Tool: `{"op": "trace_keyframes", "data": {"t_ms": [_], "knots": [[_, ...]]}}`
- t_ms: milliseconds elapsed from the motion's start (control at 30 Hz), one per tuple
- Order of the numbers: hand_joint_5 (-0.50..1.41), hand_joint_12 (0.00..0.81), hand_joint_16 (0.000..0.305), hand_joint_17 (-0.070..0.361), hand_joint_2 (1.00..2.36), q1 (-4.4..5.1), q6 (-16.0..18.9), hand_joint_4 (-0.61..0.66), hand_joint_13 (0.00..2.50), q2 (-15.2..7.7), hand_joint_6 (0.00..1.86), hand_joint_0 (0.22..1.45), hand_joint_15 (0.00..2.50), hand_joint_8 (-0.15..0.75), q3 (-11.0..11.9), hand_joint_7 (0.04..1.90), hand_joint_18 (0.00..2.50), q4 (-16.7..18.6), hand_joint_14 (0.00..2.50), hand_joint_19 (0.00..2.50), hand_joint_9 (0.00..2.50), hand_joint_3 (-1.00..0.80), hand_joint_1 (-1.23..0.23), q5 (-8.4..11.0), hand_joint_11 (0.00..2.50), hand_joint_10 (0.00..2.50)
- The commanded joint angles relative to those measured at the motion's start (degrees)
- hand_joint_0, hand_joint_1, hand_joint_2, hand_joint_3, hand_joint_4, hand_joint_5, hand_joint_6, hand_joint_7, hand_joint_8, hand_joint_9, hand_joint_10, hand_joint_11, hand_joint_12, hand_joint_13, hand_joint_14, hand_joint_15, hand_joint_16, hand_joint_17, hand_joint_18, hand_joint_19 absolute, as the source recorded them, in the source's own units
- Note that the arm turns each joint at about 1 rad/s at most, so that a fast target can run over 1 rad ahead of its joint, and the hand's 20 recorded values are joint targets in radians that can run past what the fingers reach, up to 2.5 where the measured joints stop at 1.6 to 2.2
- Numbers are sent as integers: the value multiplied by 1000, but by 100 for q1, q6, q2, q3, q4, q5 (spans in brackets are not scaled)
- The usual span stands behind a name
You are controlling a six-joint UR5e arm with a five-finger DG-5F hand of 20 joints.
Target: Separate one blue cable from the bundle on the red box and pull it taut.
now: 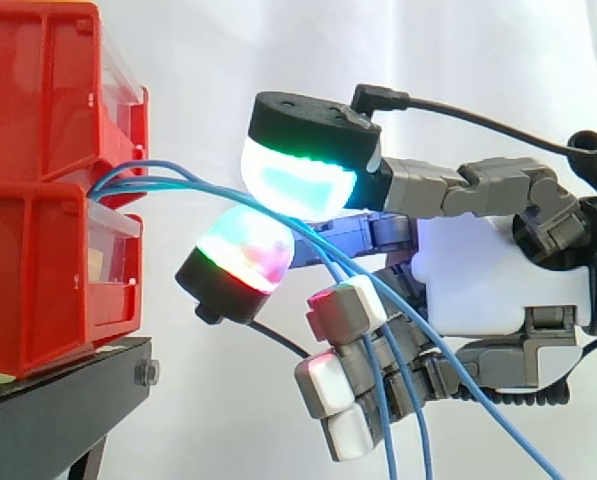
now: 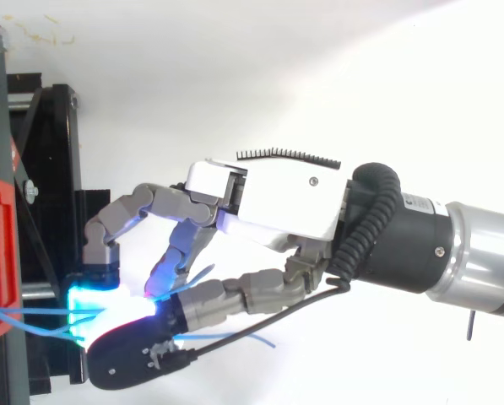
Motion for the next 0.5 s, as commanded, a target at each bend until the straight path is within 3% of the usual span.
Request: {"op": "trace_keyframes", "data": {"t_ms": [0,67,167,267,333,467], "knots": [[-158,384,41,93,1011,-1,0,-49,1092,5,936,706,600,348,0,952,995,-15,19,464,1264,-322,-885,0,934,7],[-161,382,39,89,1000,-1,9,-80,1106,5,939,753,602,349,0,912,1026,-15,18,452,1269,-499,-885,0,942,10],[-164,383,39,87,1000,-10,9,-50,1113,5,937,748,598,344,0,813,1048,-42,17,445,1264,-500,-898,0,948,8],[-161,383,38,87,1000,-10,26,32,1113,5,930,672,613,336,0,859,1049,-51,17,452,1275,-500,-892,0,951,8],[-158,400,42,94,1000,-19,35,57,1119,-4,930,546,609,349,0,867,1061,-59,18,454,1296,-500,-774,-9,962,8],[-145,442,51,114,1000,-19,35,84,1145,5,922,499,599,384,0,856,1107,-68,16,430,1360,-500,-527,-9,941,6]]}}
